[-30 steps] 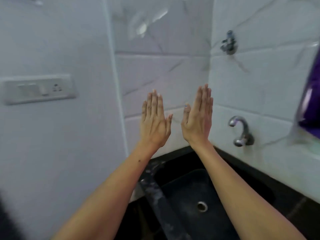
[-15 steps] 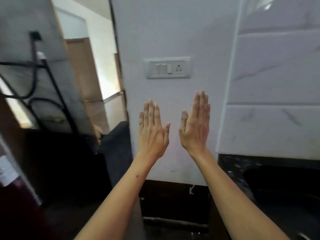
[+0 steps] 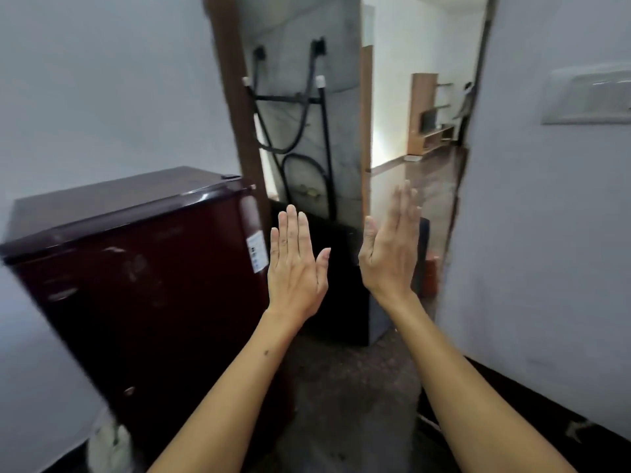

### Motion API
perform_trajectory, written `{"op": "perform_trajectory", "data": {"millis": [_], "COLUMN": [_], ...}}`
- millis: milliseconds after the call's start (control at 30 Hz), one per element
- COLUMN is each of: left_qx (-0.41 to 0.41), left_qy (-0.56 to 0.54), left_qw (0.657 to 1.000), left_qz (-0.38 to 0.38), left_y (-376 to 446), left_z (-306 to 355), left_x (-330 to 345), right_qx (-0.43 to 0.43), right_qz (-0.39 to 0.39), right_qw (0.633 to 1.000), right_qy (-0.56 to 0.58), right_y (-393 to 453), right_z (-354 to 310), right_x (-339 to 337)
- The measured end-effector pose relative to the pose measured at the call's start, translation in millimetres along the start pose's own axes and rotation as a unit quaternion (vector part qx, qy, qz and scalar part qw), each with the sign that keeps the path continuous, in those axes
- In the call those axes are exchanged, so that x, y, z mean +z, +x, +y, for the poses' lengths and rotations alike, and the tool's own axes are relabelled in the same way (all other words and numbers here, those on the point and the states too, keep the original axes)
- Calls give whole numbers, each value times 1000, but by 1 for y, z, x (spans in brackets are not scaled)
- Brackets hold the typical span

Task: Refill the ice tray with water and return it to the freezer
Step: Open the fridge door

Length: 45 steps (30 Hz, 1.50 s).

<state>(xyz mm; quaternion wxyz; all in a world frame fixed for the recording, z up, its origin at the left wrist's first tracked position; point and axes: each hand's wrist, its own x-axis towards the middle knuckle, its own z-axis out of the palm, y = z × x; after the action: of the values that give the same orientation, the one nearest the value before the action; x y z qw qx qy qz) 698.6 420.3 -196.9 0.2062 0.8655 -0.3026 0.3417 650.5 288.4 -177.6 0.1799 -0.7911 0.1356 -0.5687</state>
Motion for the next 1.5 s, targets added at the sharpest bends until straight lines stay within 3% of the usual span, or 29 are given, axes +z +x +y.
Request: {"op": "perform_trajectory", "data": {"millis": [167,467,933,1067,1233,1300,1367,1500], "left_qx": [-78,-213,-333,-349,-348,-341,-331,-294], "left_qy": [70,160,202,191,175,173,180,195], "left_qw": [995,964,921,917,921,924,926,936], "left_qz": [2,7,20,25,6,4,2,5], "left_y": [-19,-69,-126,-118,-104,-98,-89,-56], "left_z": [-62,-113,-223,-268,-323,-342,-360,-392], "left_x": [-18,-54,-107,-116,-125,-127,-128,-127], "right_qx": [-40,-92,-50,23,149,174,173,188], "right_qz": [-76,-165,-332,-425,-622,-659,-657,-570], "right_qw": [994,963,883,833,695,658,665,730], "right_qy": [67,190,327,354,327,320,310,326], "right_y": [-21,-44,-119,-134,-145,-149,-155,-171], "right_z": [-41,-101,-224,-264,-311,-326,-339,-349], "right_x": [52,99,189,225,278,296,312,332]}}
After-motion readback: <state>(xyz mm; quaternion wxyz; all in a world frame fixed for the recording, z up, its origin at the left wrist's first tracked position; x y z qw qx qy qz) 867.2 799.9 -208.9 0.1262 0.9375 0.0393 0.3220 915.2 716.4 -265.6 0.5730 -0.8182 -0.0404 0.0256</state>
